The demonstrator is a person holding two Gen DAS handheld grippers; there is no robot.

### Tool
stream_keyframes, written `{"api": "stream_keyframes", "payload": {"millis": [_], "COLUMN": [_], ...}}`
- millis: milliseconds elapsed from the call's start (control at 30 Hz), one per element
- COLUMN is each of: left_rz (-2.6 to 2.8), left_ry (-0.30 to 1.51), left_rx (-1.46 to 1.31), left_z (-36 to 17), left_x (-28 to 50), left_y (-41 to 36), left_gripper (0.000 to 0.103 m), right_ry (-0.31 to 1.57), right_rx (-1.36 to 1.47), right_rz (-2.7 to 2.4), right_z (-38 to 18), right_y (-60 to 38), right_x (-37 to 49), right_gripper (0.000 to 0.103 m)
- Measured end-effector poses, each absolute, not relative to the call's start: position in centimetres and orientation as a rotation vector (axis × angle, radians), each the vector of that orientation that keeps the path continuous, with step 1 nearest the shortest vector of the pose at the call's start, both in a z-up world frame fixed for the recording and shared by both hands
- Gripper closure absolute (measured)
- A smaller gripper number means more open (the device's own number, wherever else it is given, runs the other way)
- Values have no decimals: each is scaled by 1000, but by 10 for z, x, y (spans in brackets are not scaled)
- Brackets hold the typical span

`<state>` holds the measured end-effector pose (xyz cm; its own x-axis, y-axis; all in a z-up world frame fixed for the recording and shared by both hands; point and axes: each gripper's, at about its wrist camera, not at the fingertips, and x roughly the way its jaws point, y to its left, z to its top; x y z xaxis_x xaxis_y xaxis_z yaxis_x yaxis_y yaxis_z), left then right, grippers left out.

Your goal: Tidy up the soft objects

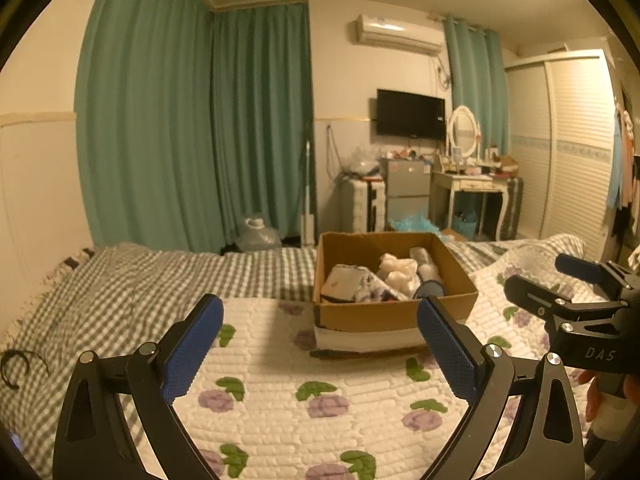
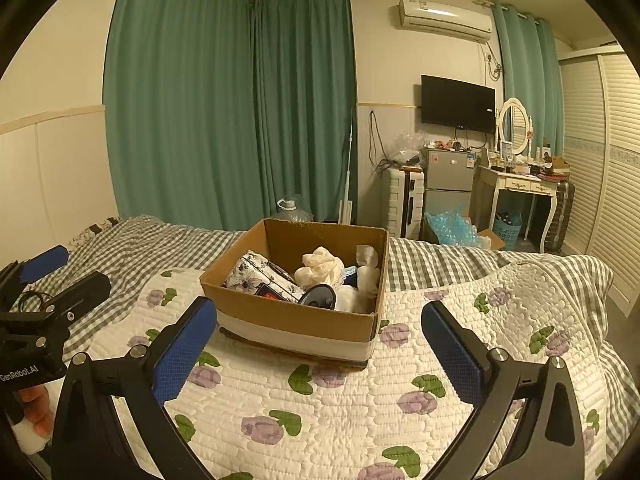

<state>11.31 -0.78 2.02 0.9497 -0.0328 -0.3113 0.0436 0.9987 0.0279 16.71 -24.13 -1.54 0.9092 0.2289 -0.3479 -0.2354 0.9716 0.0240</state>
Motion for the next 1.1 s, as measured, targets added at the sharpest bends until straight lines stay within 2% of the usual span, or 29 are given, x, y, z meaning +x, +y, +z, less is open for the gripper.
{"api": "stream_keyframes", "payload": {"millis": [1100], "left_rz": [-27], "left_ry": [325], "left_rx": [44], "left_z": [19], "left_x": [113], "left_y": [-5], "left_gripper": [4], "right_ry": [369], "right_rx": [-12], "right_rz": [234], "right_z": [-22], "right_y": [-244], "right_x": [171], "right_gripper": [0]}}
